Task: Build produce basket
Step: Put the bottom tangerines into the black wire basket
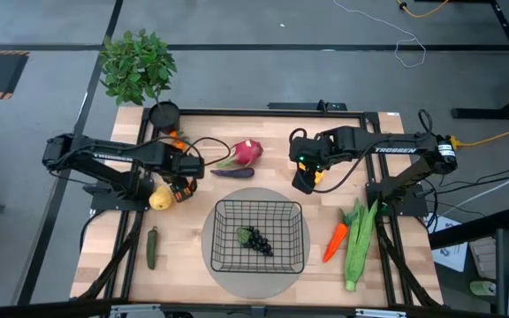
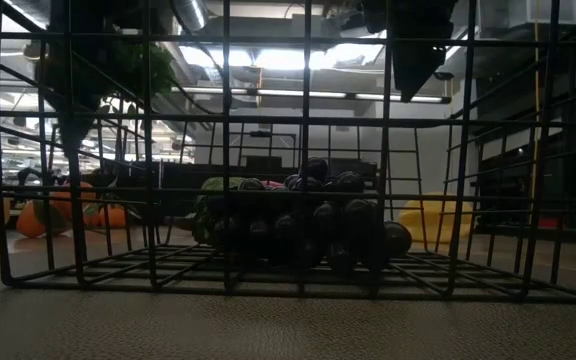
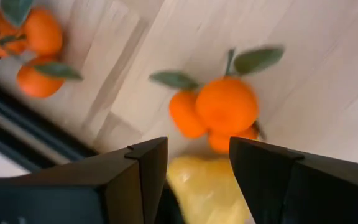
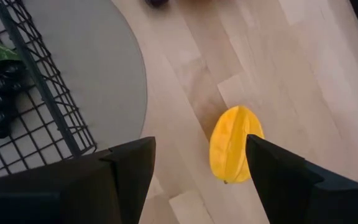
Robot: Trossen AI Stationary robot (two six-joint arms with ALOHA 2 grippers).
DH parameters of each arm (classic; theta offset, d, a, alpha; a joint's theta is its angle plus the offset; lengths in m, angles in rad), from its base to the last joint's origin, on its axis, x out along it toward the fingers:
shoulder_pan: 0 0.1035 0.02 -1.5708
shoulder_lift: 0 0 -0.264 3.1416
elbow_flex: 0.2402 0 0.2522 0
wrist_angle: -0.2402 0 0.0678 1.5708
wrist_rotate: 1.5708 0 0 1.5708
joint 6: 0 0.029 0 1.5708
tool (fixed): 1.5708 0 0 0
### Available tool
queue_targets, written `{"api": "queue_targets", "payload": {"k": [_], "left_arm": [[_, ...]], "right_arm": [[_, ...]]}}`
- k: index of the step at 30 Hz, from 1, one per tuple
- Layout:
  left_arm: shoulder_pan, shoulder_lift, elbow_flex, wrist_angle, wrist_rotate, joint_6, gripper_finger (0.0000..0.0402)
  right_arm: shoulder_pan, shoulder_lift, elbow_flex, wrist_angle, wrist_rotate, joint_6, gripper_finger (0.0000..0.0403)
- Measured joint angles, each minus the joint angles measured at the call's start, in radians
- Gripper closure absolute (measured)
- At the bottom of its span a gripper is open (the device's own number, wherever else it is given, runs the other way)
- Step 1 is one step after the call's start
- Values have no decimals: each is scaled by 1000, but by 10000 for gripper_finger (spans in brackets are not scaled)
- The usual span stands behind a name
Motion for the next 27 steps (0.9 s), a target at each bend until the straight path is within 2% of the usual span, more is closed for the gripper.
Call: {"api": "queue_targets", "payload": {"k": [4, 14, 19, 27], "left_arm": [[0, 4, 0, 54, 11, -21, 226], [-1, 5, 0, 65, 7, -103, 141], [-1, 47, -15, 81, -19, -117, 136], [-1, 112, -138, 115, -26, -120, 135]], "right_arm": [[0, 0, 0, -1, 0, 0, 166], [0, 0, -1, -12, 0, 0, 166], [0, 0, -1, -24, 0, 3, 166], [18, 0, -1, -71, 0, 28, 166]]}}
